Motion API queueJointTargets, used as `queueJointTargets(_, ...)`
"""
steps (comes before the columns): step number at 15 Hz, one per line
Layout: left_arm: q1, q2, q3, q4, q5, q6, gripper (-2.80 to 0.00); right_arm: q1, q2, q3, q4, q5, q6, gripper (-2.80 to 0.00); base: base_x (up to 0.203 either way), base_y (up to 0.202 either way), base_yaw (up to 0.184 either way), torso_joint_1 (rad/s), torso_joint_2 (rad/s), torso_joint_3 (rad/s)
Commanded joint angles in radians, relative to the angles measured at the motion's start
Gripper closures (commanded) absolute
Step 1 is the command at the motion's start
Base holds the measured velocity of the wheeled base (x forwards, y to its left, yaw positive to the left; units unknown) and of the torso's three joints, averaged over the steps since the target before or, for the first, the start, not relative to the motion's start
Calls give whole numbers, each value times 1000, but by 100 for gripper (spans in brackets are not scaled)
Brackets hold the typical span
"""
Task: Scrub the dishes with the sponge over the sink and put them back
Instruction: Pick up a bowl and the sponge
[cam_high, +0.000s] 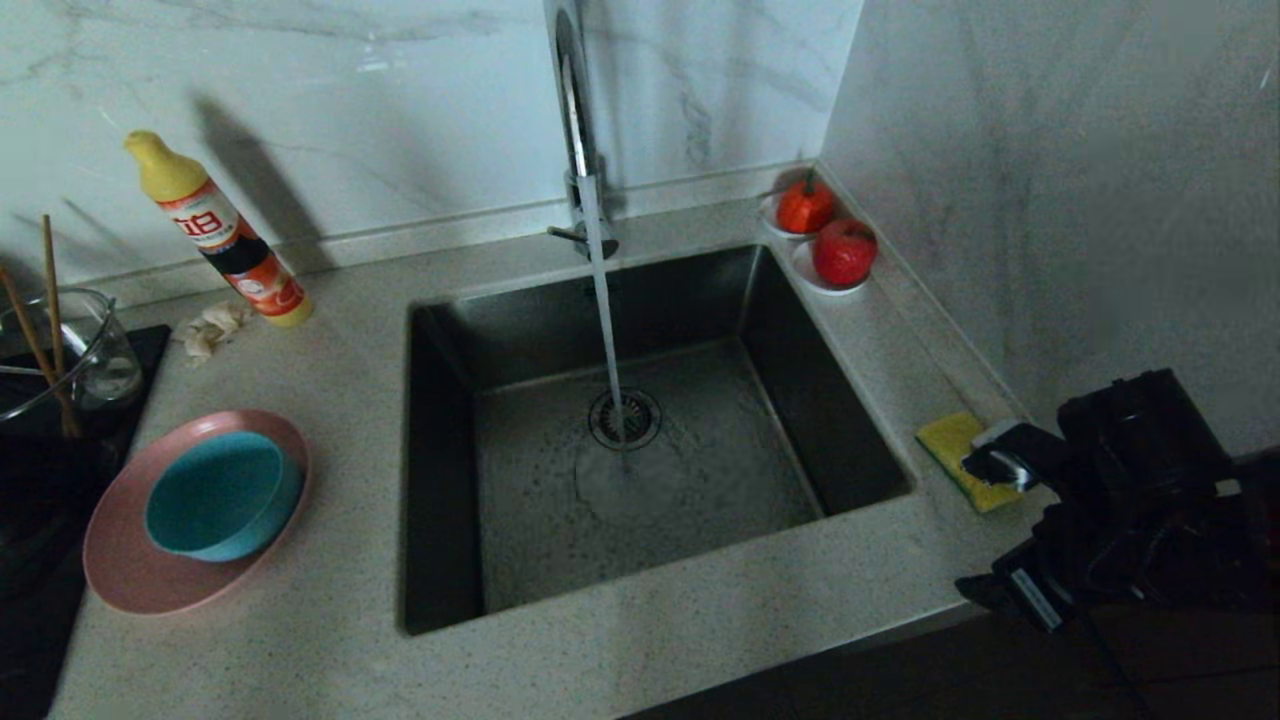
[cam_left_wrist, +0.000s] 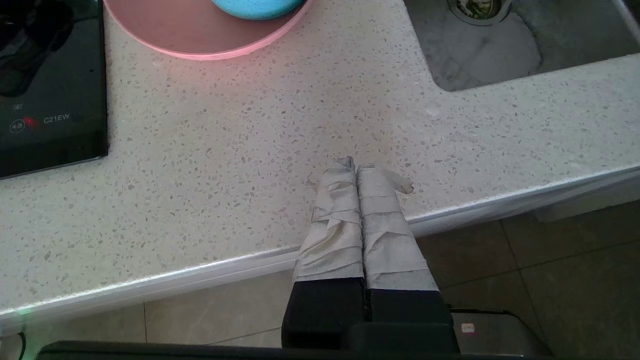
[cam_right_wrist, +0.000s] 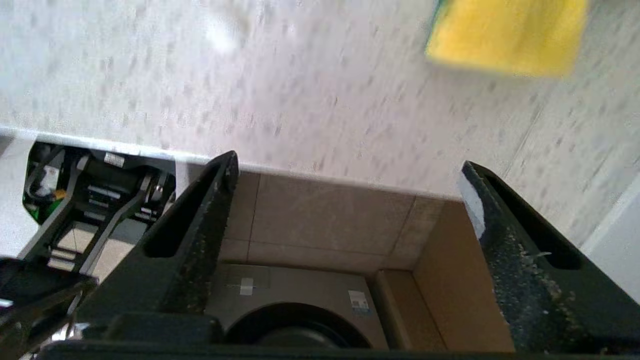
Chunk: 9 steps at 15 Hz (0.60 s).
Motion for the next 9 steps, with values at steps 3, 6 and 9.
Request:
queueJointTargets(3, 0, 0, 0, 1, 1, 0, 0, -22, 45, -50, 21, 10, 11, -280, 0, 0, 0, 0, 0, 0)
queueJointTargets(6, 0, 0, 0, 1, 0, 0, 0, -22, 49, -55, 25, 12, 13, -280, 0, 0, 0, 0, 0, 0)
queueJointTargets(9, 0, 0, 0, 1, -1, 0, 0, -24, 63, -55, 26, 21, 11, -280, 0, 0, 0, 0, 0, 0)
